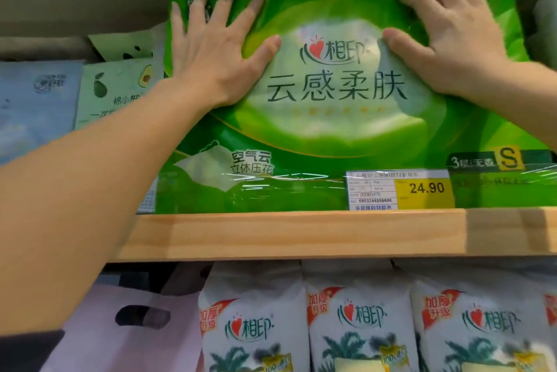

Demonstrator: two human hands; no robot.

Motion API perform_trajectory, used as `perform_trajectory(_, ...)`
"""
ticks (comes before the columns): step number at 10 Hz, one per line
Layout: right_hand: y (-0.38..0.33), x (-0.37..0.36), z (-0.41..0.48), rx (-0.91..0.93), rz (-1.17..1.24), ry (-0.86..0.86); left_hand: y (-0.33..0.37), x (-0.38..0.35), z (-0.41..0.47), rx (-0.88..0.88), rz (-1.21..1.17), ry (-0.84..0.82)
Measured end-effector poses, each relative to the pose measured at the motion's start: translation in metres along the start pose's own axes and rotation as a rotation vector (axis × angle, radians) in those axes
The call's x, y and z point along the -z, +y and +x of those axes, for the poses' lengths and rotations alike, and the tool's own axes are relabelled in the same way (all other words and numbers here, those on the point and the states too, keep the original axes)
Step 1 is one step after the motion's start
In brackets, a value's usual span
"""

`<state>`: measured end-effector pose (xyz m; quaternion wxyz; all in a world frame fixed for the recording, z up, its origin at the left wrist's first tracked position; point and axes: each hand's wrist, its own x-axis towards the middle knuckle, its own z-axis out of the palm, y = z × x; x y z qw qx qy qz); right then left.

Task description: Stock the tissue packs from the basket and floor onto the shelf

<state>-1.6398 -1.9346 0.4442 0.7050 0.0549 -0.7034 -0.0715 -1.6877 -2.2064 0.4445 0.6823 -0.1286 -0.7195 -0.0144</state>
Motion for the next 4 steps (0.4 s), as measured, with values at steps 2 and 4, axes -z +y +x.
perform_trajectory(2,-0.001,0.041,0.002,0.014,-0.065,-0.271,-0.017,0.036,-0.012,-0.109,-0.026,-0.257)
perform_trajectory(4,-0.007,0.088,-0.018,-0.009,-0.074,-0.385,-0.040,0.096,-0.060,-0.224,-0.030,-0.352)
